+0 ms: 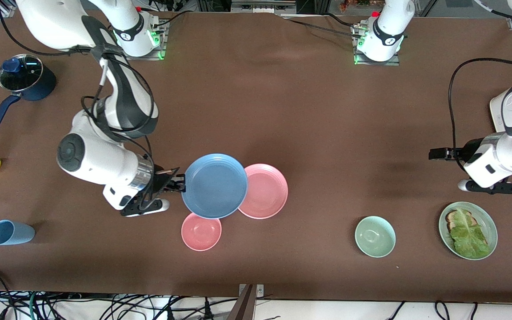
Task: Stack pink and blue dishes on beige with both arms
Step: 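Lift the blue plate with the right gripper toward the pink plate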
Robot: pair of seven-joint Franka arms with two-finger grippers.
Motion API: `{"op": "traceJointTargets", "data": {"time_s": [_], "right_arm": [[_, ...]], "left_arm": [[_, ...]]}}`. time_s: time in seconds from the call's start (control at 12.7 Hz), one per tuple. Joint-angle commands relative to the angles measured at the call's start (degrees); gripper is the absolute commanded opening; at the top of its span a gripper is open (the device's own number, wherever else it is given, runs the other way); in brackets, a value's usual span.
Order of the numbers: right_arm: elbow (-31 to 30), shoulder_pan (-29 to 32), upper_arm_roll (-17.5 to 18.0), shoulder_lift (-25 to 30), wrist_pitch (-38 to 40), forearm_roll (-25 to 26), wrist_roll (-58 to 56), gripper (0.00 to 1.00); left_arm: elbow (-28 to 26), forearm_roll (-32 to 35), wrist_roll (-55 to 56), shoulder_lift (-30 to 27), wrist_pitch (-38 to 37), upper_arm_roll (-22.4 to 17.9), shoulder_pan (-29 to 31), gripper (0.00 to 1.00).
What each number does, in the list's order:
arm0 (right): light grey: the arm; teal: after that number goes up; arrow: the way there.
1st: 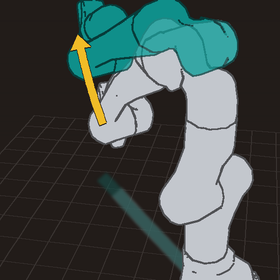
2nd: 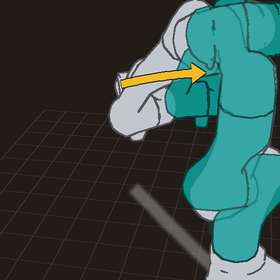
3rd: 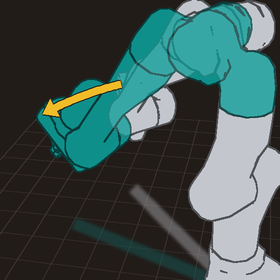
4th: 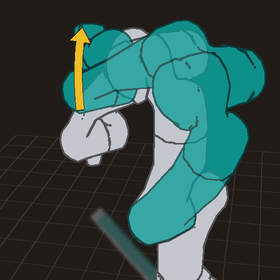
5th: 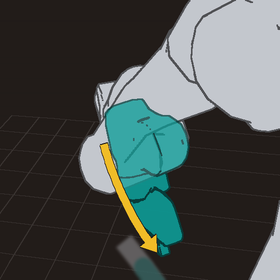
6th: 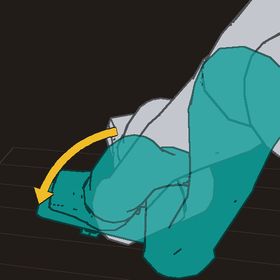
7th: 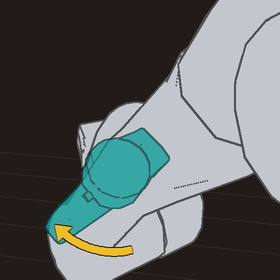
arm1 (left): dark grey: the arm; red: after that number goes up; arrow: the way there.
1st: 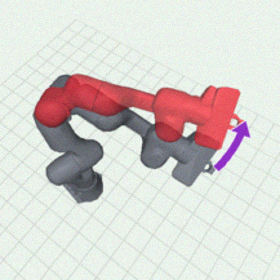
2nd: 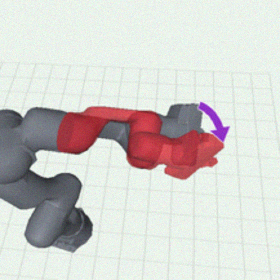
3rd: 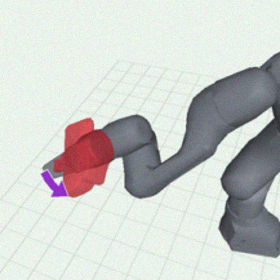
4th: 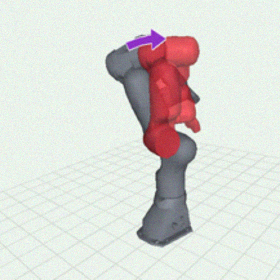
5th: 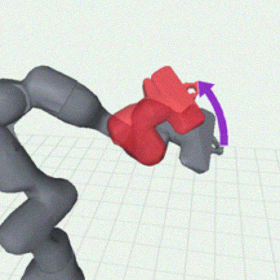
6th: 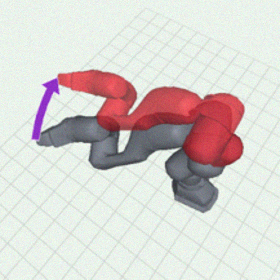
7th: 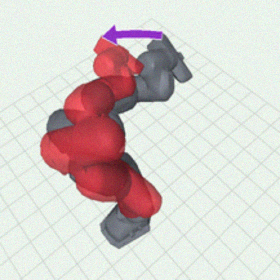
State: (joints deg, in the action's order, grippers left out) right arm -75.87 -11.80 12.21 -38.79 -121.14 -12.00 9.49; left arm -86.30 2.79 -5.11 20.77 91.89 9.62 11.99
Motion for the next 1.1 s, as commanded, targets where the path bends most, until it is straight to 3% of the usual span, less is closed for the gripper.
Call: {"op": "traceJointTargets", "data": {"time_s": [0.0, 0.16, 0.63, 1.02], "right_arm": [[1.69, -3.66, 0.01, -4.88, -7.5, 1.62, 6.74, 0.0], [1.69, -6.3, -0.08, -6.91, -12.0, 2.15, 10.09, 0.0], [-0.85, -8.33, -0.08, -9.03, -12.37, 4.0, 13.97, 0.0], [-1.04, -10.35, -0.08, -9.99, -12.37, 3.56, 14.85, 0.0]], "left_arm": [[-4.75, 0.29, -2.89, -6.87, 0.66, -3.11, -2.22, 1.0], [-5.37, 0.29, -2.89, -8.98, 1.71, -3.91, -3.63, 1.0], [-6.42, 0.38, -2.54, -19.34, 0.75, -5.22, -10.48, 1.0], [-8.62, -1.45, -2.98, -21.65, 0.49, -9.09, -12.78, 1.0]]}}
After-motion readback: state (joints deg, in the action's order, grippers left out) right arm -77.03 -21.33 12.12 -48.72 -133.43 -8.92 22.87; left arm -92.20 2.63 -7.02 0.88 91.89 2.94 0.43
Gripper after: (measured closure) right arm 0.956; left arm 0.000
